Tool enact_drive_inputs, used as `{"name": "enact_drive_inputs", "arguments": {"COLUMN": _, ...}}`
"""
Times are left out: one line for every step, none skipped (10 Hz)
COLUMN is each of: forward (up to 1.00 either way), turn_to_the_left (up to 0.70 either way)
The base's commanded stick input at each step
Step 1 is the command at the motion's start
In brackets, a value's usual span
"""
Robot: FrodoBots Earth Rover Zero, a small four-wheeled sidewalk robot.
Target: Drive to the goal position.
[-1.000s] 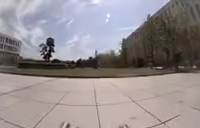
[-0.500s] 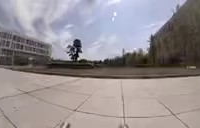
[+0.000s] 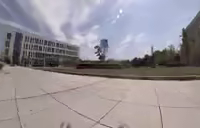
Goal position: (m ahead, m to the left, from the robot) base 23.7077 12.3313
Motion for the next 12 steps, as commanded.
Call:
{"name": "enact_drive_inputs", "arguments": {"forward": 0.70, "turn_to_the_left": 0.00}}
{"name": "enact_drive_inputs", "arguments": {"forward": 0.70, "turn_to_the_left": 0.00}}
{"name": "enact_drive_inputs", "arguments": {"forward": 0.70, "turn_to_the_left": 0.00}}
{"name": "enact_drive_inputs", "arguments": {"forward": 0.70, "turn_to_the_left": 0.00}}
{"name": "enact_drive_inputs", "arguments": {"forward": 0.70, "turn_to_the_left": 0.00}}
{"name": "enact_drive_inputs", "arguments": {"forward": 0.70, "turn_to_the_left": 0.00}}
{"name": "enact_drive_inputs", "arguments": {"forward": 0.70, "turn_to_the_left": 0.00}}
{"name": "enact_drive_inputs", "arguments": {"forward": 0.70, "turn_to_the_left": 0.35}}
{"name": "enact_drive_inputs", "arguments": {"forward": 0.70, "turn_to_the_left": 0.35}}
{"name": "enact_drive_inputs", "arguments": {"forward": 0.70, "turn_to_the_left": 0.35}}
{"name": "enact_drive_inputs", "arguments": {"forward": 0.70, "turn_to_the_left": 0.35}}
{"name": "enact_drive_inputs", "arguments": {"forward": 0.70, "turn_to_the_left": 0.35}}
